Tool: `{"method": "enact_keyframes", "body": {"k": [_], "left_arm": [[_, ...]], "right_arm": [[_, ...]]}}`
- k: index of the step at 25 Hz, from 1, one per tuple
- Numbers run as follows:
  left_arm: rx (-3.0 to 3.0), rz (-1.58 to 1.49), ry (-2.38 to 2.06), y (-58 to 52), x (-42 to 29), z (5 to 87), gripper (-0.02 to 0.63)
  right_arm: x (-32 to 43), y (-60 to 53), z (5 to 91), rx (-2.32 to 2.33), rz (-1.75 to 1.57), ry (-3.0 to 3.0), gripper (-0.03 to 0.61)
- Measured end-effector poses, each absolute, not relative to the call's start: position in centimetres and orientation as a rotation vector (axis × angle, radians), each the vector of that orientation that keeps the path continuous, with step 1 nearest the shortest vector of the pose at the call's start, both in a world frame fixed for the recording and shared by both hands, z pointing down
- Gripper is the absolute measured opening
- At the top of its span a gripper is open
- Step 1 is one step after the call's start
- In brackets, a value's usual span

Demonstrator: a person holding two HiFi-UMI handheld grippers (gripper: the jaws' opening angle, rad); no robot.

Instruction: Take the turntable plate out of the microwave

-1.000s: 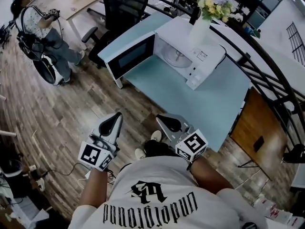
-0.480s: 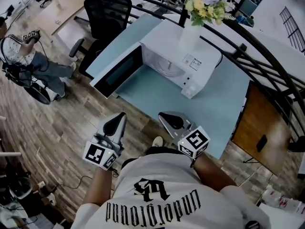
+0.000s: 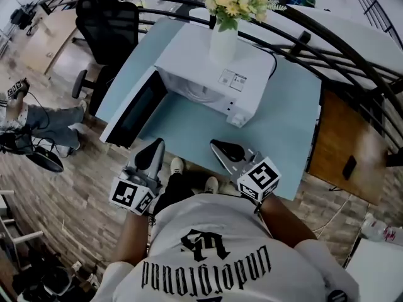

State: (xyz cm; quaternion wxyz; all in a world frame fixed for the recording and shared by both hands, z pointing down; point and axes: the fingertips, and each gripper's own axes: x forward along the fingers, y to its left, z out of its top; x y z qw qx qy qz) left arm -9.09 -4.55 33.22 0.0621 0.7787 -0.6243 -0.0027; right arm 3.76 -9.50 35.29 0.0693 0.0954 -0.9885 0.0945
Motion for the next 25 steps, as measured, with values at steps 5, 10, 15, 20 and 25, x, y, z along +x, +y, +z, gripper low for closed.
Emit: {"method": "enact_keyframes", "body": {"k": [5,10,15,20,25], "left_arm": [[2.44,0.026,-1.757,-9.1,-10.2,33.6,0.049],[2.524,0.035,-1.629,-12.6,-12.2,33.6,0.049],[2.589,0.033,-1.522,-15.2,-14.5,33.8,0.049],[2.706,0.113,-1.392,-16.3,-15.1,34.7,0.049],[2.749,0.098,-1.288,-17.4,-15.4,36.4,0.049]], "right_arm": [[3.0,-12.2,35.8,0.431,0.324,-2.95,0.005],[0.8,-14.5,35.9,0.561,0.361,-2.927,0.005],[-1.8,-16.3,36.3,0.703,0.381,-2.9,0.005],[-4.2,-17.1,37.4,0.842,0.419,-2.854,0.006],[-5.6,-17.4,39.0,0.954,0.458,-2.809,0.008]]}}
